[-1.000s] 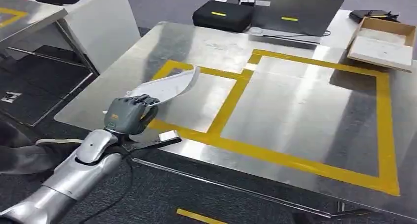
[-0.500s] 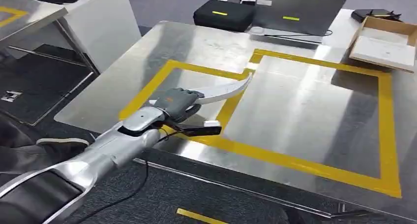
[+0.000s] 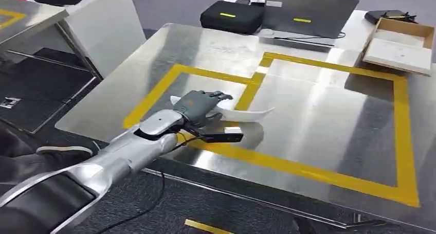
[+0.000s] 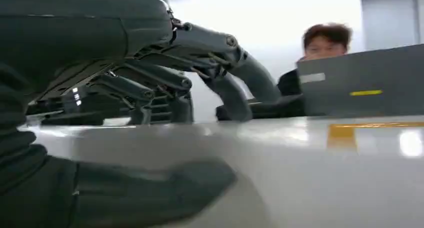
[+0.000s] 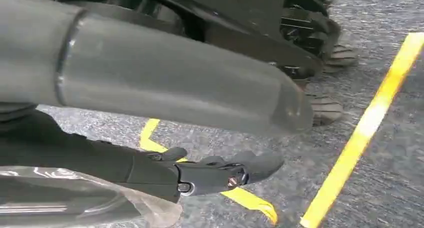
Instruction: Take the parts from the cabinet and place them on the table.
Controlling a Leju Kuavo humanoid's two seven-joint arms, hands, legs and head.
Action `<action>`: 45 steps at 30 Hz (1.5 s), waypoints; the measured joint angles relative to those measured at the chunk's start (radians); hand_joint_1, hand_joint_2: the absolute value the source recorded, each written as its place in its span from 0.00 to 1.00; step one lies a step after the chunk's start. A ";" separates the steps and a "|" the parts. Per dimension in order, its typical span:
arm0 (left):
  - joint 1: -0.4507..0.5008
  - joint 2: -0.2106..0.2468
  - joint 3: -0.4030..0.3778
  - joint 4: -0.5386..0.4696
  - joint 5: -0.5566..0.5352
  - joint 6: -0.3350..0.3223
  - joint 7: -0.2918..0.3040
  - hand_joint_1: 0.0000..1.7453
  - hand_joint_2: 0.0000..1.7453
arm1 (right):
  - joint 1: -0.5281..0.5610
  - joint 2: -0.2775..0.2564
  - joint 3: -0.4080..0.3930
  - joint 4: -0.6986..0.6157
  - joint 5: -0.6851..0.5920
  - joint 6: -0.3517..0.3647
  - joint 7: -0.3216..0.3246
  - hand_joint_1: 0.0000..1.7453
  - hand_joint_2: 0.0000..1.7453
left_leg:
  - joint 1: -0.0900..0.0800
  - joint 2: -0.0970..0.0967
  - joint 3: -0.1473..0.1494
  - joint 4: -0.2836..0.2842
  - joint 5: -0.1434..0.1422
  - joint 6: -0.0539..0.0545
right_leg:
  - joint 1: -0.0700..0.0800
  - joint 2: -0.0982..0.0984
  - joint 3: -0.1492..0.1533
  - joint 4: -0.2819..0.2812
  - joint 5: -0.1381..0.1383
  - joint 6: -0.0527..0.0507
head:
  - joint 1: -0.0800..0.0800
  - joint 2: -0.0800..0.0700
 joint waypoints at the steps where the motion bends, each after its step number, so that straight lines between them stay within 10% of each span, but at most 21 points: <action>1: -0.006 -0.006 -0.003 0.005 0.006 0.019 0.004 0.00 0.00 | 0.000 0.000 0.000 0.000 0.000 -0.001 0.011 0.00 0.00 | -0.005 -0.001 0.049 -0.111 0.012 0.007 | 0.006 0.002 -0.004 0.004 -0.005 0.010 | 0.000 0.000; 2: -0.005 -0.008 -0.005 0.010 0.024 0.050 0.011 0.00 0.00 | 0.011 0.000 0.000 0.000 -0.002 -0.008 0.016 0.00 0.00 | -0.005 -0.002 0.051 -0.117 0.014 0.025 | 0.003 -0.001 -0.001 -0.002 -0.006 0.032 | 0.000 0.000; 6: 0.001 -0.015 -0.003 0.010 0.056 0.085 0.002 0.00 0.00 | 0.017 0.000 0.000 0.000 -0.008 -0.017 0.010 0.00 0.00 | 0.000 -0.001 0.056 -0.123 0.017 0.037 | 0.000 -0.003 -0.114 0.225 -0.120 0.043 | 0.011 0.000; 8: 0.032 -0.013 0.009 0.000 0.122 0.155 -0.038 0.00 0.00 | 0.025 0.000 -0.002 0.000 -0.015 -0.025 0.003 0.00 0.00 | -0.001 -0.001 0.057 -0.122 0.016 0.038 | 0.000 -0.003 -0.164 0.310 -0.135 0.046 | 0.011 0.000; 12: 0.099 -0.012 0.042 -0.057 0.204 0.232 -0.095 0.00 0.00 | 0.039 0.000 -0.005 0.000 -0.021 -0.033 -0.009 0.00 0.00 | 0.001 -0.005 0.059 -0.118 0.010 0.031 | -0.002 -0.007 -0.034 0.029 0.017 0.043 | 0.011 0.000; 17: 0.134 -0.005 0.060 -0.095 0.234 0.235 -0.108 0.00 0.00 | 0.044 0.002 -0.006 0.000 -0.023 -0.035 -0.011 0.00 0.00 | -0.006 -0.006 0.055 -0.113 0.018 0.006 | 0.003 -0.002 -0.014 0.005 0.011 0.015 | 0.011 0.000; 19: 0.169 0.002 0.079 -0.148 0.328 0.241 -0.174 0.00 0.00 | 0.045 0.003 -0.008 0.000 -0.026 -0.038 -0.017 0.00 0.00 | -0.005 -0.003 0.045 -0.075 -0.031 -0.006 | -0.002 -0.005 -0.014 0.000 0.016 0.003 | 0.005 0.000; 21: 0.242 0.015 0.096 -0.240 0.478 0.224 -0.261 0.00 0.00 | 0.047 0.003 -0.010 0.000 -0.030 -0.040 -0.026 0.00 0.00 | -0.003 -0.002 -0.008 0.082 -0.123 -0.014 | 0.000 -0.005 -0.015 0.001 0.017 -0.003 | 0.005 0.000; 24: 0.405 0.038 0.105 -0.435 0.719 0.142 -0.370 0.00 0.00 | 0.059 0.003 -0.014 0.000 -0.034 -0.041 -0.029 0.00 0.00 | -0.003 -0.002 -0.026 0.179 -0.157 -0.010 | 0.004 -0.004 -0.021 0.001 0.020 -0.007 | 0.004 0.000; 27: 0.533 0.045 0.101 -0.626 0.965 -0.062 -0.427 0.00 0.00 | 0.062 0.003 -0.020 0.000 -0.025 -0.039 -0.022 0.00 0.00 | -0.009 -0.002 0.116 -0.066 -0.059 0.016 | 0.012 -0.005 -0.026 0.001 0.028 -0.006 | 0.005 0.000; 28: 0.561 0.045 0.100 -0.670 1.002 -0.105 -0.434 0.00 0.00 | 0.062 0.005 -0.021 0.001 -0.022 -0.037 -0.020 0.00 0.00 | -0.014 -0.001 0.147 -0.126 -0.069 0.027 | 0.013 -0.007 -0.027 0.001 0.030 -0.003 | 0.006 0.000; 33: 0.653 0.051 0.082 -0.833 1.140 -0.298 -0.451 0.00 0.00 | 0.056 0.005 -0.021 0.001 0.008 -0.028 -0.013 0.00 0.00 | -0.013 0.005 0.137 -0.143 -0.029 0.039 | 0.008 -0.009 -0.036 0.003 0.042 0.027 | 0.003 0.000; 38: 0.727 0.039 0.084 -1.003 1.207 -0.477 -0.452 0.00 0.00 | 0.040 0.005 -0.018 0.001 0.029 -0.020 -0.011 0.00 0.00 | -0.011 0.010 0.081 -0.142 0.014 0.050 | 0.001 -0.008 -0.128 0.298 -0.176 0.049 | 0.013 0.000; 40: 0.746 0.039 0.089 -1.049 1.207 -0.499 -0.452 0.00 0.00 | 0.033 0.005 -0.016 0.001 0.037 -0.015 -0.008 0.00 0.00 | -0.008 0.011 0.058 -0.141 0.030 0.046 | -0.004 -0.008 -0.085 0.282 -0.139 0.054 | 0.012 0.000; 42: 0.757 0.037 0.099 -1.097 1.213 -0.534 -0.452 0.00 0.00 | 0.024 0.006 -0.008 0.001 0.047 -0.010 -0.004 0.00 0.00 | -0.003 0.010 0.038 -0.136 0.045 0.036 | -0.010 -0.008 0.035 0.119 -0.073 0.061 | 0.012 0.000; 44: 0.766 0.032 0.110 -1.140 1.218 -0.566 -0.452 0.00 0.00 | 0.006 0.014 0.000 0.001 0.055 -0.008 -0.002 0.00 0.00 | -0.009 0.009 0.023 -0.120 0.053 0.024 | -0.012 -0.006 0.149 -0.035 -0.092 0.064 | 0.016 0.000; 45: 0.769 0.029 0.114 -1.157 1.218 -0.576 -0.452 0.00 0.00 | 0.001 0.014 0.001 0.001 0.057 -0.009 -0.002 0.00 0.00 | -0.011 0.011 0.022 -0.119 0.061 0.016 | -0.011 -0.002 0.141 -0.034 -0.097 0.052 | 0.012 0.000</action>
